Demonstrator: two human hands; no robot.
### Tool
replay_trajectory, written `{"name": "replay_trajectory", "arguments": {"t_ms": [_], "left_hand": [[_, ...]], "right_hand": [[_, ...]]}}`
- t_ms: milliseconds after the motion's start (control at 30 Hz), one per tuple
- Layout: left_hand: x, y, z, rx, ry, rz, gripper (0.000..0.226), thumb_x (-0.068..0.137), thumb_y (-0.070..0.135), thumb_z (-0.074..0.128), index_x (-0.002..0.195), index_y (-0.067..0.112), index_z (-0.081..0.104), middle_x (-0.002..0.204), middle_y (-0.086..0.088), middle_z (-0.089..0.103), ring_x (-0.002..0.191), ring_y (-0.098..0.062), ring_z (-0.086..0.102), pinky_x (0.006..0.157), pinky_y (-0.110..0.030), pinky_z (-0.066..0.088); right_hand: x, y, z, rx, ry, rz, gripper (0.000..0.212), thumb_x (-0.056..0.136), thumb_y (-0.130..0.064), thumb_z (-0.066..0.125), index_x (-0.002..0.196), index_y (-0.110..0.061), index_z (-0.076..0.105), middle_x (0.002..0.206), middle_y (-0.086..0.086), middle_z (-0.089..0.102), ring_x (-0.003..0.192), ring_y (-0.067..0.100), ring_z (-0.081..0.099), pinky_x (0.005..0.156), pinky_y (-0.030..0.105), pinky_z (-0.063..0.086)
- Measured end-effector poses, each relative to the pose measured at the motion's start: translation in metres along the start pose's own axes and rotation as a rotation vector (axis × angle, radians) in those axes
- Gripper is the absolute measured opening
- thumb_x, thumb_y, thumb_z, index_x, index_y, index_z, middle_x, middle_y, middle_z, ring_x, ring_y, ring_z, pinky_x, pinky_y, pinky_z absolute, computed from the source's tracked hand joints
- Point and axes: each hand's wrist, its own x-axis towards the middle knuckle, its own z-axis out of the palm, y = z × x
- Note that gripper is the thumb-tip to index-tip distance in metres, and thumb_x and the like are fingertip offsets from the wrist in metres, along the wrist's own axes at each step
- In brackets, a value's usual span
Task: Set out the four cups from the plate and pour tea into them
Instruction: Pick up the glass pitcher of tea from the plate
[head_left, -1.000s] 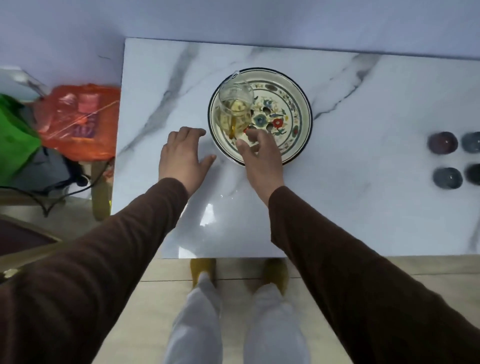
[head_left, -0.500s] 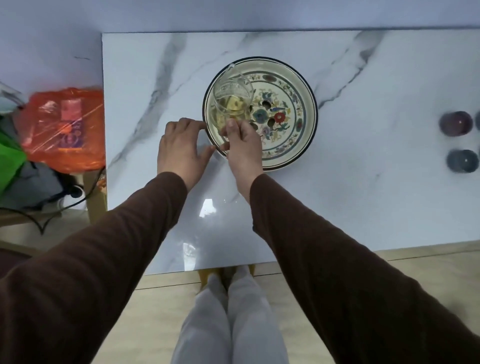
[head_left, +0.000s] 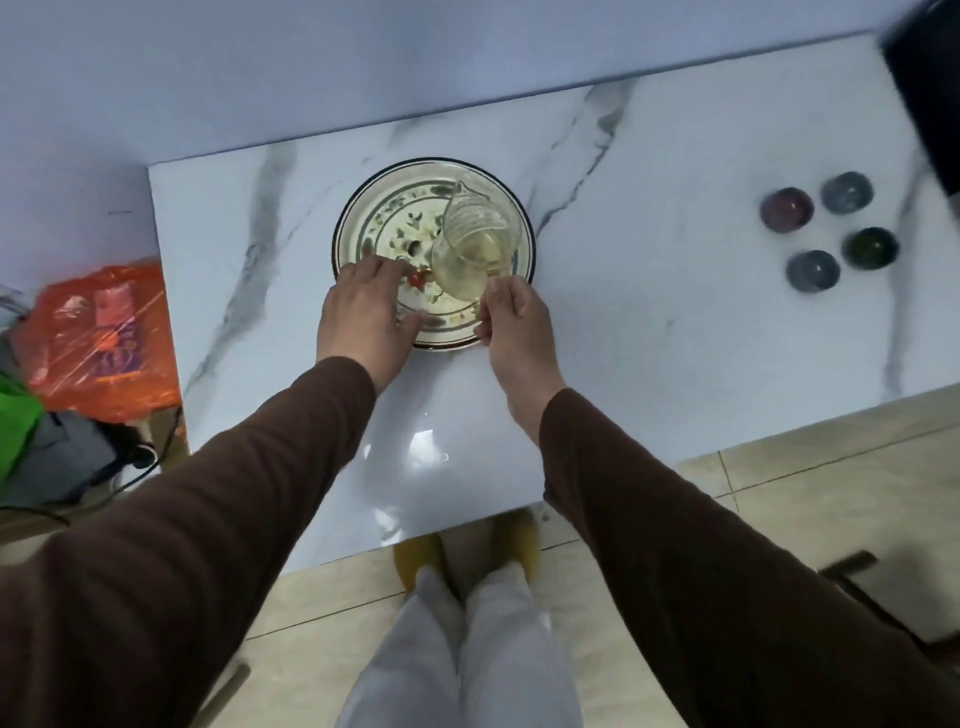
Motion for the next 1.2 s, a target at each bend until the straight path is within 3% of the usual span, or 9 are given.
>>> {"name": "replay_trajectory", "arguments": {"t_ms": [300,633,1100,1200], "left_hand": [[-0.023,0.137,0.066,0.036,-0.067,0.139,0.045,0.084,0.026,0.065,0.125,0.01,0.056,0.121,-0.016,0.056,0.114,-0.038,0.048,0.097,-0.046,0.04],[-0.05,0.284,0.158,-0.025,-0.123,0.161,0.046,0.087,0.028,0.063,0.129,0.015,0.053,0.128,-0.008,0.053,0.12,-0.031,0.044,0.098,-0.043,0.042],[0.035,0.401,0.224,-0.07,-0.15,0.193,0.045,0.087,0.026,0.063,0.129,0.017,0.052,0.128,-0.005,0.053,0.121,-0.027,0.044,0.094,-0.04,0.045],[0.048,0.431,0.236,-0.073,-0.15,0.179,0.044,0.086,0.024,0.063,0.129,0.016,0.053,0.126,-0.006,0.054,0.119,-0.028,0.044,0.093,-0.04,0.045]], "right_hand": [[-0.041,0.027,-0.16,-0.066,0.121,-0.022,0.028,0.103,-0.03,0.041,0.079,-0.018,0.047,0.07,-0.007,0.05,0.063,0.009,0.049,0.058,0.019,0.041],[-0.047,0.062,-0.338,-0.122,0.171,-0.025,0.028,0.103,-0.031,0.042,0.086,-0.013,0.054,0.071,-0.005,0.051,0.07,0.013,0.051,0.066,0.029,0.043],[0.035,0.053,-0.461,-0.062,0.267,0.008,0.028,0.104,-0.031,0.039,0.085,-0.016,0.053,0.07,-0.015,0.049,0.068,0.005,0.046,0.069,0.025,0.042],[0.052,0.046,-0.491,-0.059,0.253,-0.011,0.03,0.104,-0.032,0.039,0.089,-0.01,0.053,0.07,-0.011,0.051,0.067,0.006,0.045,0.07,0.033,0.043]]}}
